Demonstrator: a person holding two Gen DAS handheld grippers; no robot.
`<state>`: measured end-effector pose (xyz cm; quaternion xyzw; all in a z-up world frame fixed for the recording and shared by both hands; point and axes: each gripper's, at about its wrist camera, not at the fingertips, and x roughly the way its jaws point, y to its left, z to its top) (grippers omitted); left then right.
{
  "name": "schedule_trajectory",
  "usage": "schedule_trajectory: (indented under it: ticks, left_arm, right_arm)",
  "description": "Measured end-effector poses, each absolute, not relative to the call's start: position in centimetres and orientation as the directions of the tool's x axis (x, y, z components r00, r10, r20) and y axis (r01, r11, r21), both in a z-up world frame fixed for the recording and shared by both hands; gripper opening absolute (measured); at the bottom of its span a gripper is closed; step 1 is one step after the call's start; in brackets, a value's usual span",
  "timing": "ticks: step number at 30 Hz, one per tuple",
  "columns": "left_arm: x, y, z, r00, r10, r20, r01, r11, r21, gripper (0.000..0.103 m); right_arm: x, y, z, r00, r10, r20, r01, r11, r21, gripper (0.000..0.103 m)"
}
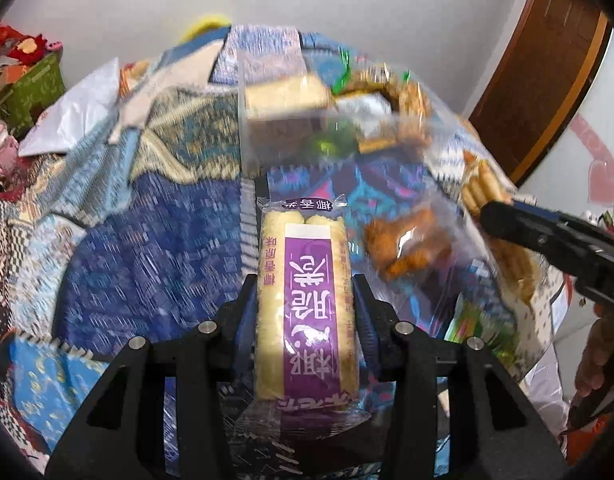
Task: Organize snacks
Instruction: 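Carry the bread roll and cake into the clear box and open both grippers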
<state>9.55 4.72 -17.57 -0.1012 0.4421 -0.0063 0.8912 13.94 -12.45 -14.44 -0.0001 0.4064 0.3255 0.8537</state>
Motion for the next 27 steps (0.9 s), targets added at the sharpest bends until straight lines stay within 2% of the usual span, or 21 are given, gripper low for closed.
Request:
schedule_trajectory:
  ticks: [15, 27]
  left_arm:
    - [14.0, 6.9, -10.0, 0.762, -0.055, -0.645, -0.094, 0.976, -0.194, 0.045]
    - [20.7, 8.5, -8.7, 0.795, -0.048, -0.604, -0.104, 0.971, -0.214, 0.045]
  right_arm:
    - [18.9, -13.7, -9.5, 0.568, 0.560, -0.603, -0.528, 0.810, 0.254, 0.033]
    - [24.3, -11.4, -8.3, 0.596, 0.568, -0.568, -0.524, 0.811, 0.262, 0.033]
